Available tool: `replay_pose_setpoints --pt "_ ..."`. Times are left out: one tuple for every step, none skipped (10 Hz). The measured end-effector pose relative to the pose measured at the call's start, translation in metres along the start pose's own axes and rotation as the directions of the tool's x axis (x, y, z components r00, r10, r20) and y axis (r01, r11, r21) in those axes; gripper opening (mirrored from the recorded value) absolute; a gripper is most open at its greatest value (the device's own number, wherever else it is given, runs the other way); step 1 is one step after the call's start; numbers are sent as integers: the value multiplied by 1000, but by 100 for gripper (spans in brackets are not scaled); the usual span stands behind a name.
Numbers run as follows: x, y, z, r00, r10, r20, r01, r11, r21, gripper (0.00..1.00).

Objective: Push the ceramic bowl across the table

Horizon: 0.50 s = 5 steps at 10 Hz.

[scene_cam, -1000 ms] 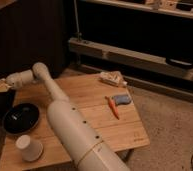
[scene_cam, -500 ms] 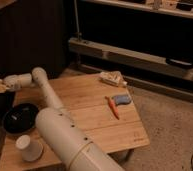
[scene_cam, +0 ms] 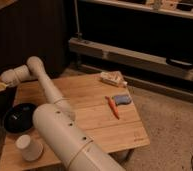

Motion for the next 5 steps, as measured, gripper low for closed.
replay_pose_setpoints --pt "0 3 1 999 -35 -18 35 999 -6 0" --pt "1 5 -2 999 -40 -30 40 999 -6 0" --pt "2 7 2 999 -37 -40 37 999 -11 0" --pt "2 8 7 998 -39 -49 39 999 -18 0" --pt "2 10 11 997 -47 -62 46 999 -22 0"
